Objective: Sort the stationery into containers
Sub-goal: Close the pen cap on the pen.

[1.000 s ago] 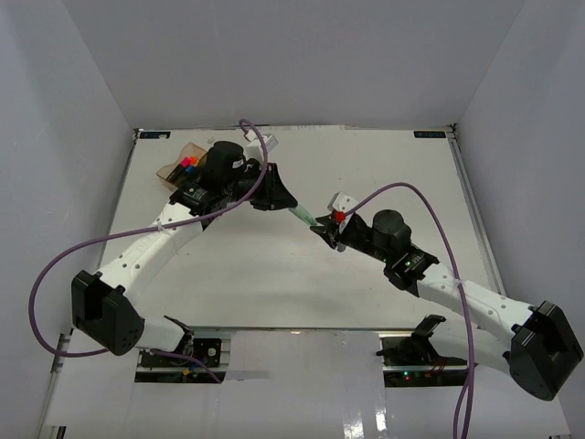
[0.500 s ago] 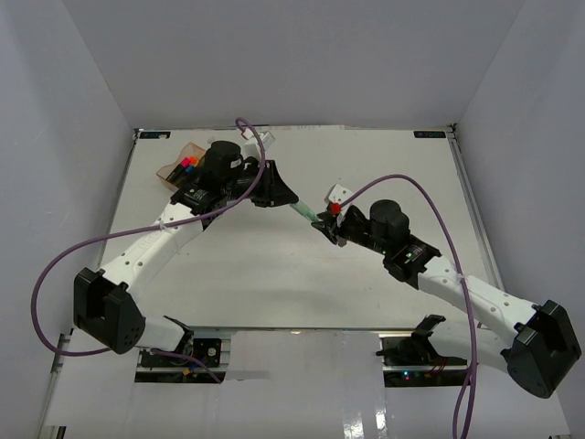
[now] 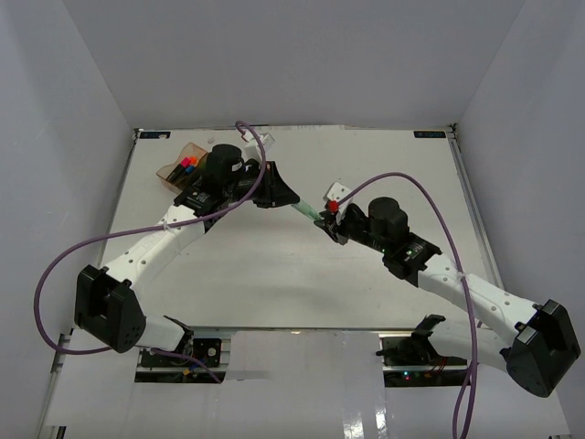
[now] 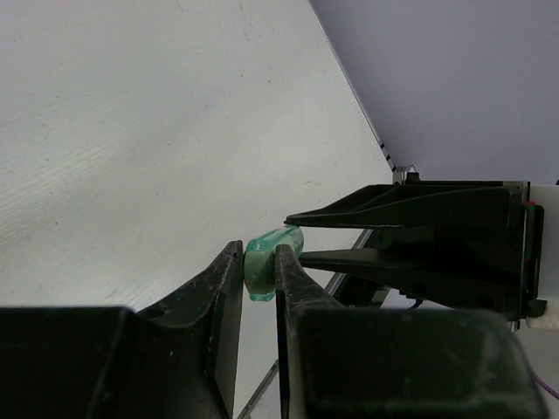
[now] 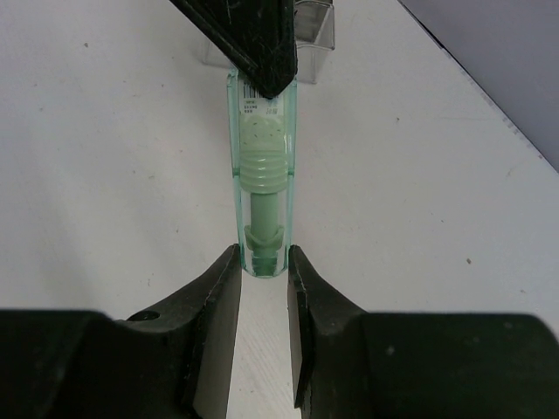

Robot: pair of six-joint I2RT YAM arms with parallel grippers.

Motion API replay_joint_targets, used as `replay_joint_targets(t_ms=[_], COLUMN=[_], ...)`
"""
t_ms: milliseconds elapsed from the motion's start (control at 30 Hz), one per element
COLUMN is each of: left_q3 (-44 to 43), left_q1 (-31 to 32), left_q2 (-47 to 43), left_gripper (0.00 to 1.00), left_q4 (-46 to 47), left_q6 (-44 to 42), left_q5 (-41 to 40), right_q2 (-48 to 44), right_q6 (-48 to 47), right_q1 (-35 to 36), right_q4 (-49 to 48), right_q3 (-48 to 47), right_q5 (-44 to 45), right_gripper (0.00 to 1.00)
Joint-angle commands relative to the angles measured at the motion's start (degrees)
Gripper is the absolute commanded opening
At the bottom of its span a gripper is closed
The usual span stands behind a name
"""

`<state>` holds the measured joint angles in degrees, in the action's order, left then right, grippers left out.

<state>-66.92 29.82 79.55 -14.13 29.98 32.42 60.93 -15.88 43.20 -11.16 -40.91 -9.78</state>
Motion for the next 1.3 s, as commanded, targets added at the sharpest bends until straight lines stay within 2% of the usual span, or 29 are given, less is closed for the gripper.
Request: replay_joint_targets(t_ms=[0, 333, 367, 400, 500, 567, 667, 767, 867, 1000, 1100, 1267], left_q3=[3.46, 2.85, 2.49, 2.32, 1.62, 1.26, 0.38, -1.28, -4.01, -9.28, -12.01, -10.09], left_q1=[4.10, 4.28, 4.28, 4.28, 4.28, 4.28, 4.28, 3.93, 2.88, 1.03, -0.29, -1.61], left_q2=[2.72, 2.54, 2.37, 2.28, 1.84, 1.66, 1.14, 0.52, 0.08, 0.26, 0.17, -1.14], left_gripper=[0.23, 0.25, 0.22, 0.14, 0.00, 0.00, 0.00, 0.00, 0.00, 0.00, 0.00, 0.00], left_q4=[-6.97, -6.96, -6.79, -6.70, -6.61, -6.61, -6.70, -7.05, -8.54, -11.35, -12.41, -12.06], left_q6=[1.40, 0.87, 0.70, 0.52, -0.09, -0.53, -1.15, -1.59, -2.73, -5.80, -7.64, -9.67], left_q5=[8.80, 8.80, 8.71, 8.62, 8.36, 8.44, 8.27, 6.52, 3.28, -2.87, -8.32, -20.01], right_q2=[-2.13, -1.51, -1.86, -2.12, -3.09, -3.71, -4.41, -4.76, -5.03, -6.08, -7.83, -12.67], right_q6=[-1.17, -1.17, -1.00, -0.82, -0.30, -0.12, -0.03, 0.32, 0.76, 1.29, 1.55, 3.48], right_q1=[0.92, 0.92, 0.92, 0.92, 0.92, 0.92, 1.01, 0.92, 0.92, 0.92, 0.92, 0.92], right_q4=[-22.50, -21.10, -20.84, -20.66, -20.13, -19.78, -19.08, -18.38, -17.32, -14.17, -12.14, -6.86], right_q3=[-10.33, -11.39, -10.61, -10.16, -7.62, -5.69, -3.93, -1.99, 0.38, 4.85, 7.41, 11.46], right_q5=[-1.73, -3.66, -3.84, -3.93, -4.02, -4.02, -4.02, -4.54, -4.90, -4.64, -4.02, -2.09], right_gripper=[0.08, 0.08, 0.08, 0.09, 0.12, 0.14, 0.21, 0.35, 0.70, 0.90, 0.98, 0.90])
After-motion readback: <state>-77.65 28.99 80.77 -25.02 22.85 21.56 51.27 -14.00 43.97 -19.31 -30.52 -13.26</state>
